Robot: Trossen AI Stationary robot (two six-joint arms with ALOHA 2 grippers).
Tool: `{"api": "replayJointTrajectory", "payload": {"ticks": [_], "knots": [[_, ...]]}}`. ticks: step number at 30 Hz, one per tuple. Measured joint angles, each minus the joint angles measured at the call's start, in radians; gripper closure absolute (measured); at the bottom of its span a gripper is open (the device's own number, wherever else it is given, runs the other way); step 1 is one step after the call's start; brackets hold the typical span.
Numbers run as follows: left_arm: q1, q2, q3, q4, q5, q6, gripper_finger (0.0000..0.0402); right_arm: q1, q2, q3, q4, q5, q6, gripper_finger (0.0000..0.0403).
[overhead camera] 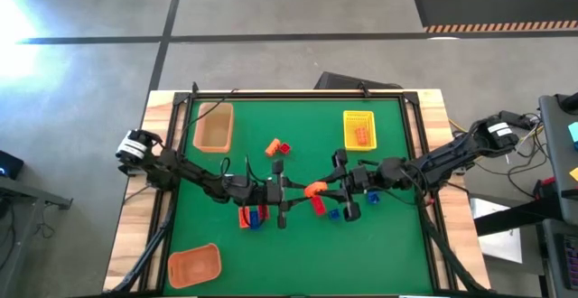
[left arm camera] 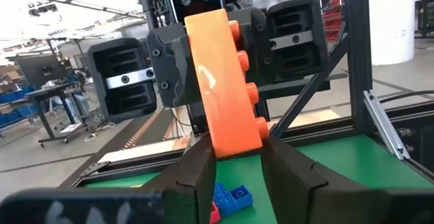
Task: Sort & place blocks by color
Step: Put the orange game piece into the yellow bin
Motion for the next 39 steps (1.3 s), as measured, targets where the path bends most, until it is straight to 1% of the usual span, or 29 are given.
{"api": "replayJointTrajectory", "payload": {"ticks": [6, 9, 13, 15, 17, 19, 21, 23, 25, 27, 28, 29, 31, 36, 39], "knots": [[0.002, 0.0, -0.007, -0.007, -0.005, -0.027, 0.0298, -0.003, 0.0, -0.001, -0.015, -0.002, -0.003, 0.0322], [0.003, 0.0, -0.01, -0.017, -0.009, -0.035, 0.0281, -0.009, -0.005, -0.001, -0.044, -0.003, 0.0, 0.0322], [0.01, -0.003, -0.017, -0.033, -0.043, -0.075, 0.0231, -0.023, -0.037, -0.001, -0.123, 0.003, 0.011, 0.0322], [0.013, -0.003, -0.032, -0.036, -0.085, -0.079, 0.02, -0.039, -0.062, -0.002, -0.186, 0.01, 0.024, 0.0322], [0.015, -0.004, -0.047, -0.04, -0.149, -0.079, 0.017, -0.056, -0.101, -0.002, -0.278, 0.046, 0.043, 0.0322], [0.017, -0.014, -0.061, -0.054, -0.209, -0.08, 0.0146, -0.074, -0.14, -0.002, -0.382, 0.122, 0.057, 0.0322], [0.024, -0.026, -0.067, -0.098, -0.242, -0.087, 0.0132, -0.094, -0.185, -0.002, -0.522, 0.244, 0.068, 0.0322], [0.035, -0.036, -0.075, -0.159, -0.265, -0.122, 0.0127, -0.117, -0.225, -0.002, -0.657, 0.415, 0.095, 0.0322], [0.056, -0.043, -0.076, -0.223, -0.274, -0.18, 0.0126, -0.148, -0.259, -0.002, -0.811, 0.609, 0.141, 0.0322], [0.086, -0.053, -0.076, -0.292, -0.297, -0.248, 0.0126, -0.19, -0.279, -0.002, -0.963, 0.758, 0.214, 0.0322], [0.103, -0.054, -0.076, -0.321, -0.301, -0.286, 0.0126, -0.216, -0.285, -0.002, -1.037, 0.804, 0.259, 0.0322], [0.121, -0.054, -0.076, -0.357, -0.306, -0.322, 0.0126, -0.245, -0.288, -0.003, -1.096, 0.821, 0.299, 0.0322], [0.158, -0.054, -0.077, -0.424, -0.313, -0.393, 0.0127, -0.308, -0.284, -0.005, -1.172, 0.816, 0.381, 0.0322], [0.255, -0.055, -0.074, -0.619, -0.316, -0.586, 0.0146, -0.444, -0.231, -0.036, -1.191, 0.729, 0.494, 0.0322], [0.289, -0.055, -0.062, -0.718, -0.317, -0.652, 0.0161, -0.494, -0.19, -0.041, -1.189, 0.708, 0.538, 0.0322]]}}
